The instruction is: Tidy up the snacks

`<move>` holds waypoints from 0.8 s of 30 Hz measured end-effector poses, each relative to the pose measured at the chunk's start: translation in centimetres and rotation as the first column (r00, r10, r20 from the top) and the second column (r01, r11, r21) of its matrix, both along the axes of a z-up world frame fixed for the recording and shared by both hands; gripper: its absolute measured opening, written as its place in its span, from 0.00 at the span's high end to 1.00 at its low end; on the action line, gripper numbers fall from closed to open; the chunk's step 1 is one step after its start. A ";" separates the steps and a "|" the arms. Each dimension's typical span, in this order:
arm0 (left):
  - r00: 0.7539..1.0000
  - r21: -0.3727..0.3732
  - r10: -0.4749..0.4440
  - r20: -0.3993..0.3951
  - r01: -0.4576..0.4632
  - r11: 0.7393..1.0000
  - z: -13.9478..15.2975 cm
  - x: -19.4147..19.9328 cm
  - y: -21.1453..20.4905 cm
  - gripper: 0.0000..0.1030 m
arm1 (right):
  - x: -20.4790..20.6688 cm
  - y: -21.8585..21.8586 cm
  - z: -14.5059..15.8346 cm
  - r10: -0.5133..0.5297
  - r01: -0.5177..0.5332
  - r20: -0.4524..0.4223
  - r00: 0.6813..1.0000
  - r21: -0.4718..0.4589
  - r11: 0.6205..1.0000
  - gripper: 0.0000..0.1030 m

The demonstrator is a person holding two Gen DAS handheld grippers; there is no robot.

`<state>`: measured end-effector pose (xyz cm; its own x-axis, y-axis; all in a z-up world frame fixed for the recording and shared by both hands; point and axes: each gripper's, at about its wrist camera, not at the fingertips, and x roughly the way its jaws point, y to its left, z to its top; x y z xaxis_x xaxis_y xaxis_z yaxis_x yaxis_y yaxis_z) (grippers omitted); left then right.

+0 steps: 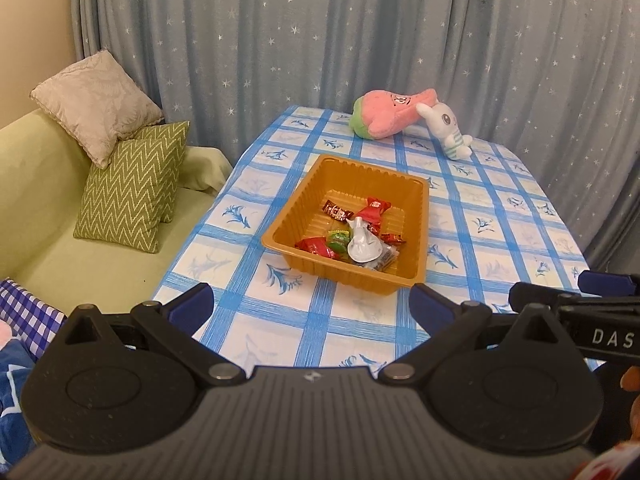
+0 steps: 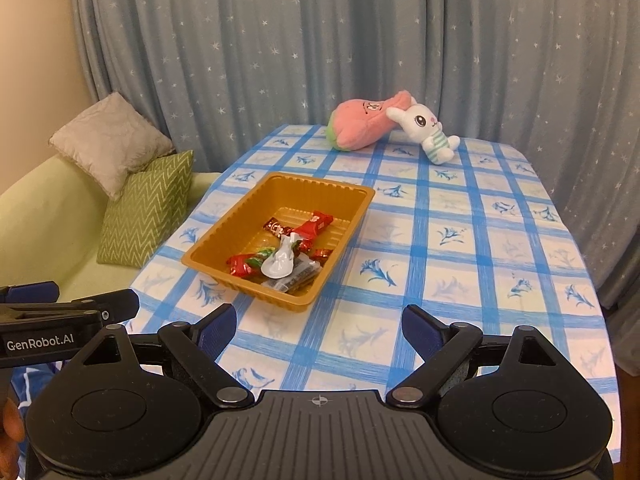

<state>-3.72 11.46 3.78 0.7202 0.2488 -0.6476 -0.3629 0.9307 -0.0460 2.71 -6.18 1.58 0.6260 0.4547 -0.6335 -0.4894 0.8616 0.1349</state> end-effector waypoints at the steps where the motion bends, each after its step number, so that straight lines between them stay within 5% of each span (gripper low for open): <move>1: 1.000 0.004 -0.002 0.003 0.002 1.000 0.1 -0.2 -0.1 0.00 | -0.2 -0.1 0.1 0.000 0.000 0.002 1.000 -0.001 1.000 0.13; 24: 1.000 0.019 -0.013 0.018 0.013 1.000 0.5 -0.8 -0.6 0.00 | -0.9 -0.8 1.0 -0.009 0.009 0.020 1.000 -0.002 1.000 0.13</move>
